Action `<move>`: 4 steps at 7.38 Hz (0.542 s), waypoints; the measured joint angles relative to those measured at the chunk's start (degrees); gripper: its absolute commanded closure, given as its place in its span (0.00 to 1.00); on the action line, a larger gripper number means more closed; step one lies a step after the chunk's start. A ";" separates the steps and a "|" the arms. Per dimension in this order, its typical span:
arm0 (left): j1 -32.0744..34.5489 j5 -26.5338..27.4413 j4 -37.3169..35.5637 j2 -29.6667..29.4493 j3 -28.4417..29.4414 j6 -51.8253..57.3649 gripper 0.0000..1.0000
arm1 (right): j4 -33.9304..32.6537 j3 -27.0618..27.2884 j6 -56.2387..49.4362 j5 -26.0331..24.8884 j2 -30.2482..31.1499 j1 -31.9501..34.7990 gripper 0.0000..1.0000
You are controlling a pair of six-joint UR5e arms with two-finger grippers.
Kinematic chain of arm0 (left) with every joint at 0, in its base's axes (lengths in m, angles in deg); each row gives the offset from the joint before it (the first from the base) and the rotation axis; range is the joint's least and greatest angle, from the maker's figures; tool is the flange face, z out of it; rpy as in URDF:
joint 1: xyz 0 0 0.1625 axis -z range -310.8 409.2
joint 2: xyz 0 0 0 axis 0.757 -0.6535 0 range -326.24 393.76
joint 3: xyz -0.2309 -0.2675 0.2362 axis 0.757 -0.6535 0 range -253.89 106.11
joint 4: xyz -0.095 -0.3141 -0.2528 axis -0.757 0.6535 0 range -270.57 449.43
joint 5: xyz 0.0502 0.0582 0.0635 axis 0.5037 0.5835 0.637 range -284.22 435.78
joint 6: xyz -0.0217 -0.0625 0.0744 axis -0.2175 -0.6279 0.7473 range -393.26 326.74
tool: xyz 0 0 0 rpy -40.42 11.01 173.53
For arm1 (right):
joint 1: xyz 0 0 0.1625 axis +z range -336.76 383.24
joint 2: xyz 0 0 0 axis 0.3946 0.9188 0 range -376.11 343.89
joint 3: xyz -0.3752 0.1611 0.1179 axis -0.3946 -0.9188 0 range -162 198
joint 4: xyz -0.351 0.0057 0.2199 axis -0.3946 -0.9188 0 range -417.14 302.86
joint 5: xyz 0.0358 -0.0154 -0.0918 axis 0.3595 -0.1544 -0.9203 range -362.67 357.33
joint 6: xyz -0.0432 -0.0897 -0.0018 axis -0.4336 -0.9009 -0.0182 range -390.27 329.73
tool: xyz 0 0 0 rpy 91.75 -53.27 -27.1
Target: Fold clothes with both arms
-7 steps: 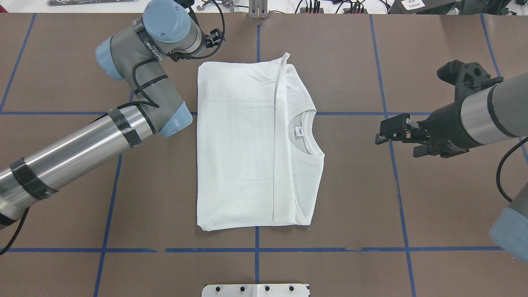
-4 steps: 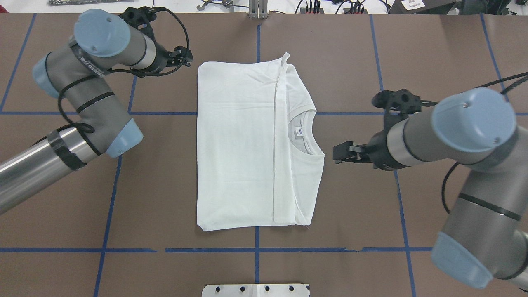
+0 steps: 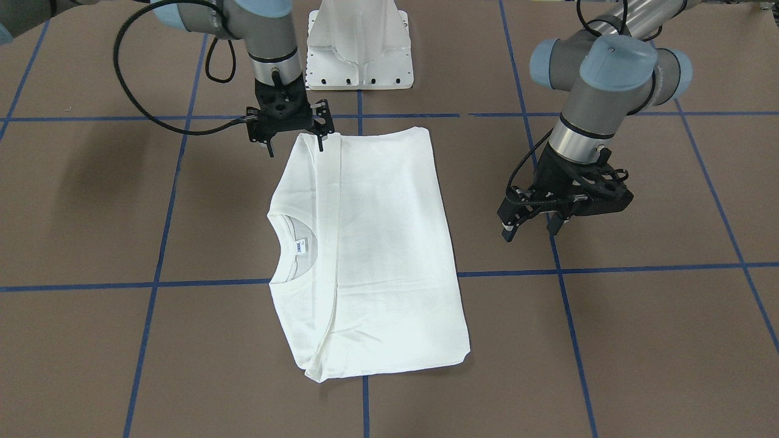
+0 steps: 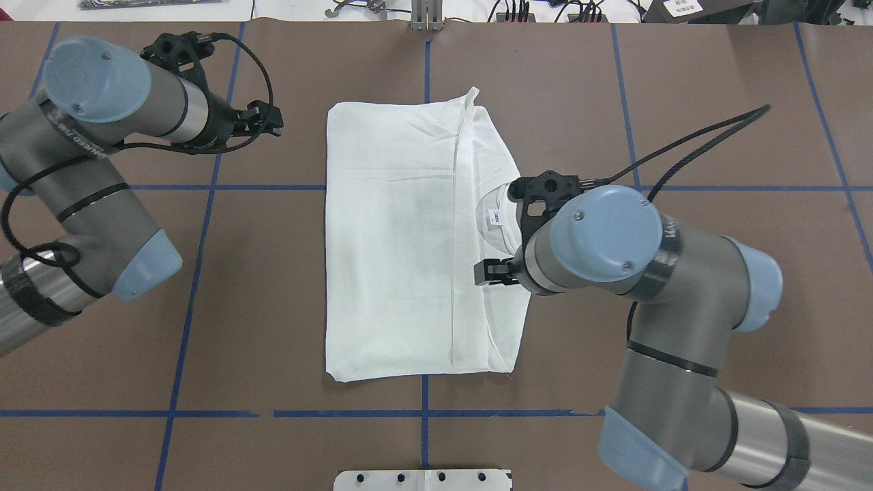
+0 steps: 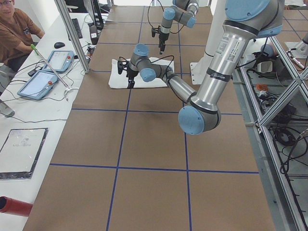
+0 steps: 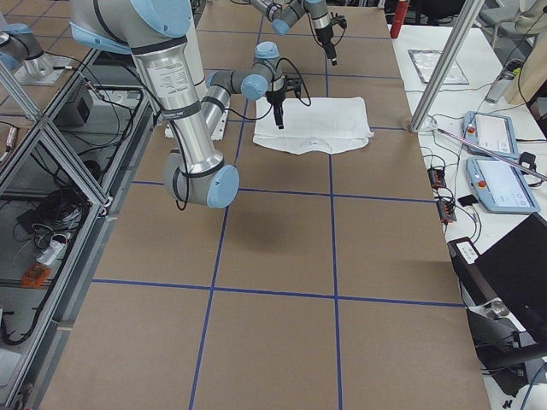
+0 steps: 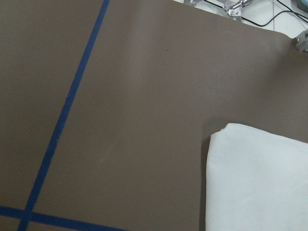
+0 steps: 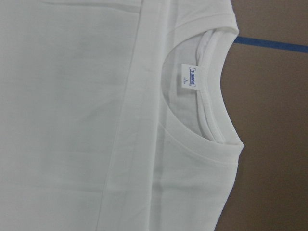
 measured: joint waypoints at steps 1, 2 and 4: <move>-0.09 -0.92 -0.55 0.75 -1.31 -0.23 0.00 | -0.12 -2.28 -3.18 -2.81 -1.64 -2.10 0.00; -0.12 -1.43 -0.81 1.06 -1.82 -0.38 0.00 | -0.15 -3.41 -7.02 -4.09 -2.55 -3.64 0.00; -0.20 -1.75 -0.94 1.50 -2.03 -0.50 0.00 | -0.17 -4.57 -11.52 -4.57 -2.91 -5.92 0.00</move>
